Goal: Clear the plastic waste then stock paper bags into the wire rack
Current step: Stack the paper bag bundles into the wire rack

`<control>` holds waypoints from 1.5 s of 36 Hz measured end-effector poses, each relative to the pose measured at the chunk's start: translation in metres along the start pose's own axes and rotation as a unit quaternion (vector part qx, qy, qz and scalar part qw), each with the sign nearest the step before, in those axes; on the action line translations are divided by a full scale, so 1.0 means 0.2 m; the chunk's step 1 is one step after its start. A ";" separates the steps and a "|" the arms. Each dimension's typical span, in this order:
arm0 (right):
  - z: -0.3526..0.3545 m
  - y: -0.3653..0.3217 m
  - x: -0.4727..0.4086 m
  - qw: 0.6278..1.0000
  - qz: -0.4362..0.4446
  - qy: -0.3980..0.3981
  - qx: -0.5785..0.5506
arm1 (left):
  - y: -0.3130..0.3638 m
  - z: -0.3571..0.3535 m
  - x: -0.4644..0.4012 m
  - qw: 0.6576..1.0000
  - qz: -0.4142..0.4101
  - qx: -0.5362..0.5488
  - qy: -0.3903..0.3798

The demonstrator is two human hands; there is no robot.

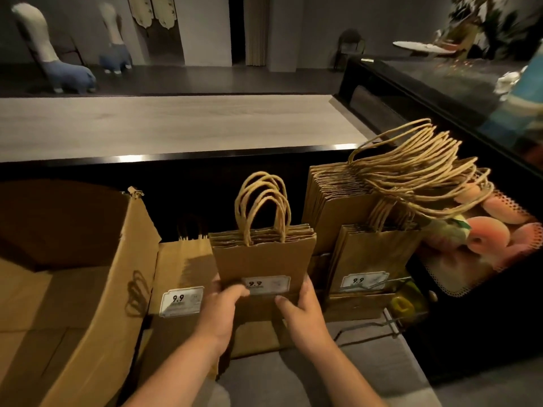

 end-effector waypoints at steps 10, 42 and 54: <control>0.28 -0.34 0.14 0.992 0.108 0.053 -0.048 | 0.39 -0.29 0.23 0.966 -0.213 -0.086 -0.117; 0.67 0.22 -0.03 0.823 -0.078 -0.102 0.553 | 0.18 -0.85 0.09 0.939 -0.191 -0.229 -0.172; 0.70 0.18 0.00 0.820 -0.074 -0.030 0.566 | 0.02 -0.85 0.16 0.971 -0.129 -0.104 -0.172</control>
Point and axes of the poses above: each hand's wrist, its own x-axis away from the middle knuckle, its own z-axis out of the back of the hand, y = z × x, the point moved 8 cm from there along -x, towards the middle knuckle, and after that the axes turned 6 degrees about x, right-handed, at the moved point
